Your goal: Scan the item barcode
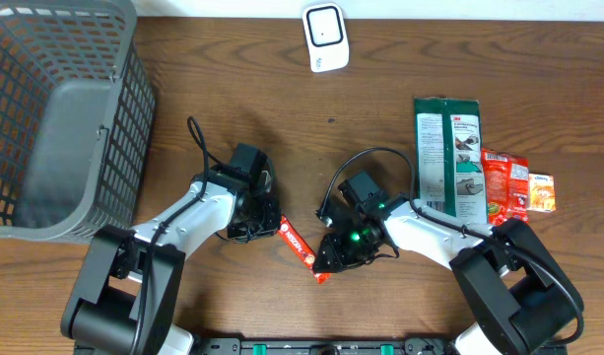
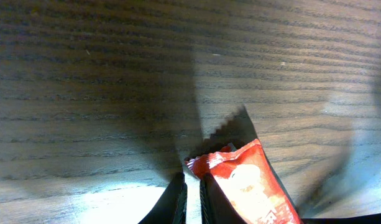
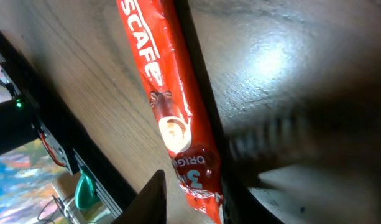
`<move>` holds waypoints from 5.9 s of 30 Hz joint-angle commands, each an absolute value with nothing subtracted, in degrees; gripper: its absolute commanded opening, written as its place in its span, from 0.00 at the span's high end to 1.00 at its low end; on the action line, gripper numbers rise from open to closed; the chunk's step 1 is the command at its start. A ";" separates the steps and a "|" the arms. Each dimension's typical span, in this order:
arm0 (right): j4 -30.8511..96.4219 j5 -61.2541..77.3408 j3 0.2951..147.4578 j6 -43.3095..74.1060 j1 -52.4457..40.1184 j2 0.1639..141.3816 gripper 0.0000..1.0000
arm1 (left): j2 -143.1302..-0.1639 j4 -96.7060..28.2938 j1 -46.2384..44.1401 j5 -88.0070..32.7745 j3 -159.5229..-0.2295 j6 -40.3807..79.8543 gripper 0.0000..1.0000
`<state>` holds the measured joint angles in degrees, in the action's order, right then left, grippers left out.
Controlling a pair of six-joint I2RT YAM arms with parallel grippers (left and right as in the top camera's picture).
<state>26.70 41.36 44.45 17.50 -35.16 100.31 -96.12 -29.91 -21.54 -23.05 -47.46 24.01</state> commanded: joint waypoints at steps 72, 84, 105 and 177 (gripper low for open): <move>39.62 14.00 53.78 14.76 -49.74 96.36 0.65 | -86.83 -38.68 -14.92 -13.43 -50.63 28.86 0.18; 38.61 12.82 53.98 18.61 -47.07 99.66 0.81 | -86.83 -40.71 -14.92 -13.45 -50.48 28.16 0.18; 35.64 20.01 54.00 17.26 -46.39 99.66 0.60 | -86.83 -40.47 -14.92 -13.43 -50.48 28.16 0.18; 42.13 5.93 60.93 12.10 -36.42 101.51 0.66 | -86.85 -30.41 -21.23 -14.50 -50.48 30.81 0.18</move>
<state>41.60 3.64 60.05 13.85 -37.32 101.95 -87.00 -30.85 -20.36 -14.66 -49.60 29.61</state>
